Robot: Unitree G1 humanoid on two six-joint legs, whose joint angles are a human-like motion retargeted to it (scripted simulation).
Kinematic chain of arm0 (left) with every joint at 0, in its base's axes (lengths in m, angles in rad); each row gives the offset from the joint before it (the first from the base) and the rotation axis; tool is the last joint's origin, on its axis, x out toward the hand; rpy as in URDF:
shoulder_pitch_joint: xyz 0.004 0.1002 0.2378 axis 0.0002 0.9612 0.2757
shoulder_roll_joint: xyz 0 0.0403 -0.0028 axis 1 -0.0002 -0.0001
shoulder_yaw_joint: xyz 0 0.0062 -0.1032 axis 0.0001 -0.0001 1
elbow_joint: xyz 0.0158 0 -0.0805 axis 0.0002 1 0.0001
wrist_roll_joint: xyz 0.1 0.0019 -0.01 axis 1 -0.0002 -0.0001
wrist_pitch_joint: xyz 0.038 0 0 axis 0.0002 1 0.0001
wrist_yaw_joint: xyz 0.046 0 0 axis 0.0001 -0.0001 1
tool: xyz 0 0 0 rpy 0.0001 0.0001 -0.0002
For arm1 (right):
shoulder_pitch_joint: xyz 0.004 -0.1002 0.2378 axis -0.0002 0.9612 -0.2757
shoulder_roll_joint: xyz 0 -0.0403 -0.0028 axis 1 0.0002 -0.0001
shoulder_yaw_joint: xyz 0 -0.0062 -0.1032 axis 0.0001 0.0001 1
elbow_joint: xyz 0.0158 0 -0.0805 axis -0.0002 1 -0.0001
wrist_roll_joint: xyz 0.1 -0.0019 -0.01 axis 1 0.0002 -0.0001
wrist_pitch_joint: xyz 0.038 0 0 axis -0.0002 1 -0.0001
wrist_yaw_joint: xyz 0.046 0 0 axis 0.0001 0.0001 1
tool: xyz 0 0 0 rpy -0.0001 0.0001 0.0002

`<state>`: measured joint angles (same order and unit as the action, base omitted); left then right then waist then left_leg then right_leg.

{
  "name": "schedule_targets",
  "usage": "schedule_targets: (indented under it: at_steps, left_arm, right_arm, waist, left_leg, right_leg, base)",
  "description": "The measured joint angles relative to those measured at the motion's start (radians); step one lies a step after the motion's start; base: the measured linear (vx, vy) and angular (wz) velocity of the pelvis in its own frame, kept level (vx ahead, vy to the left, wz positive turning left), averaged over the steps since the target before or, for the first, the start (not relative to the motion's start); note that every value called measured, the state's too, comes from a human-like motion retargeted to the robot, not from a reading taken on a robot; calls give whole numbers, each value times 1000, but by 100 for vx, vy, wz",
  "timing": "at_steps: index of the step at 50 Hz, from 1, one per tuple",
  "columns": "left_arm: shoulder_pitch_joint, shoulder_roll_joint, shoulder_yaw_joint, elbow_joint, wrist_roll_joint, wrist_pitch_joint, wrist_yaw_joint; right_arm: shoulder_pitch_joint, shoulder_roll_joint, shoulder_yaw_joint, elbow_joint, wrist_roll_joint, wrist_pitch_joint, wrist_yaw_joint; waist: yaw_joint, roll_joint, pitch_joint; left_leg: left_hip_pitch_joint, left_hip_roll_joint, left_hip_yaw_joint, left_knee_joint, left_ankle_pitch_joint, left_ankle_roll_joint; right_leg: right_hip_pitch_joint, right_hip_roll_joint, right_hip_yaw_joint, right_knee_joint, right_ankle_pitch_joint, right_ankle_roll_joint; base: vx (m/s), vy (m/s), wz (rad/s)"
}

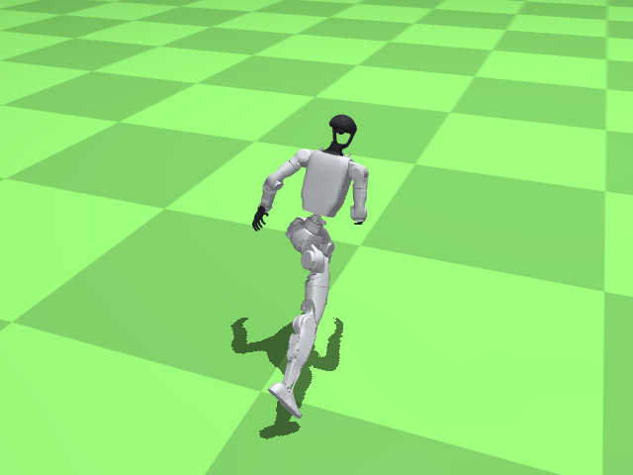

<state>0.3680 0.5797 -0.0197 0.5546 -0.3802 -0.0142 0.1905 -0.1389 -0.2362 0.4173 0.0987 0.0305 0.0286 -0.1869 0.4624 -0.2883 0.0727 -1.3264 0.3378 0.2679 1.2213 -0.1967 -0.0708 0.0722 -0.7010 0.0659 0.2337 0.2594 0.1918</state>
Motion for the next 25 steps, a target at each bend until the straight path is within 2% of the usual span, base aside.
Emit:
schedule_targets:
  at_steps: [2, 5, 6, 7, 8, 10, 12, 15, 17, 18, 20, 22, 23, 25]
  left_arm:
    - [90, -47, 41, -34, -12, 7, 20]
    - [102, -118, 46, 7, 33, 25, 37]
    - [75, -138, 39, 45, 64, 34, 34]
    - [43, -158, 33, 84, 90, 42, 31]
    - [4, -180, 26, 126, 109, 49, 28]
    - [-79, -221, 16, 203, 108, 56, 27]
    - [-155, -244, 3, 260, 52, 55, 39]
    - [-246, -247, -39, 304, -24, 51, 58]
    - [-284, -228, -87, 289, -20, 55, 63]
    - [-303, -218, -112, 273, -7, 59, 66]
    - [-332, -198, -164, 224, 26, 64, 69]
    - [-363, -176, -216, 156, 55, 60, 70]
    - [-379, -168, -240, 116, 66, 58, 73]
    - [-421, -162, -281, 24, 87, 68, 78]
  right_arm:
    - [129, -35, -28, -52, 37, -18, 3]
    - [259, -84, -79, -15, 80, -49, -57]
    - [276, -91, -95, 32, 85, -51, -76]
    - [287, -97, -111, 82, 89, -51, -91]
    - [288, -103, -129, 136, 93, -47, -99]
    - [263, -114, -161, 238, 102, -28, -94]
    - [214, -129, -182, 318, 109, -5, -84]
    - [134, -159, -194, 384, 111, 20, -76]
    - [100, -191, -184, 384, 111, 29, -73]
    - [83, -214, -174, 376, 113, 31, -70]
    - [63, -272, -151, 340, 117, 31, -58]
    - [50, -342, -131, 287, 122, 19, -45]
    - [44, -385, -126, 256, 128, 11, -42]
    - [25, -483, -137, 198, 158, -7, -48]
  waist:
    - [-3, 40, -34]
    - [-6, 152, -28]
    - [-3, 199, -21]
    - [-4, 239, -15]
    - [-13, 267, -9]
    - [-53, 277, -12]
    - [-130, 259, -25]
    - [-290, 240, -30]
    - [-387, 231, -33]
    - [-430, 229, -38]
    - [-491, 229, -60]
    - [-520, 241, -96]
    - [-530, 253, -116]
    - [-544, 285, -135]
  left_leg:
    - [171, -43, -16, -243, 97, -21]
    - [552, -122, -87, -797, 343, -49]
    - [682, -118, -104, -962, 399, -48]
    - [799, -117, -113, -1099, 430, -46]
    - [892, -124, -105, -1183, 410, -42]
    - [1014, -174, -95, -1256, 309, -43]
    - [1083, -244, -142, -1225, 235, -51]
    - [1179, -335, -261, -1100, 229, -79]
    - [1246, -347, -278, -984, 195, -93]
    - [1274, -337, -265, -919, 167, -99]
    - [1327, -300, -227, -817, 147, -117]
    - [1378, -257, -221, -792, 210, -144]
    - [1403, -239, -226, -803, 249, -145]
    - [1453, -212, -245, -817, 237, -77]
  right_leg:
    - [28, 110, -23, -88, 82, 21]
    - [57, 301, -56, -131, 4, 33]
    - [58, 369, -76, -134, -28, 28]
    - [55, 428, -101, -138, -57, 22]
    - [41, 471, -134, -144, -83, 17]
    - [-39, 519, -194, -159, -143, 12]
    - [-151, 538, -243, -185, -207, 24]
    - [-296, 523, -324, -234, -309, 63]
    - [-368, 502, -345, -257, -344, 70]
    - [-401, 489, -342, -259, -324, 70]
    - [-455, 466, -327, -243, -192, 70]
    - [-497, 451, -327, -176, -61, 70]
    - [-515, 437, -337, -121, -64, 70]
    - [-576, 369, -373, 103, -264, 47]
  base:
    - [47, 17, 8]
    - [37, 17, 57]
    - [32, 16, 81]
    - [30, 15, 106]
    - [28, 12, 140]
    - [23, 6, 190]
    - [18, -1, 258]
    - [18, -6, 324]
    - [24, -18, 326]
    - [28, -22, 300]
    - [30, -20, 264]
    - [30, -4, 224]
    - [29, 17, 221]
    - [22, 27, 190]
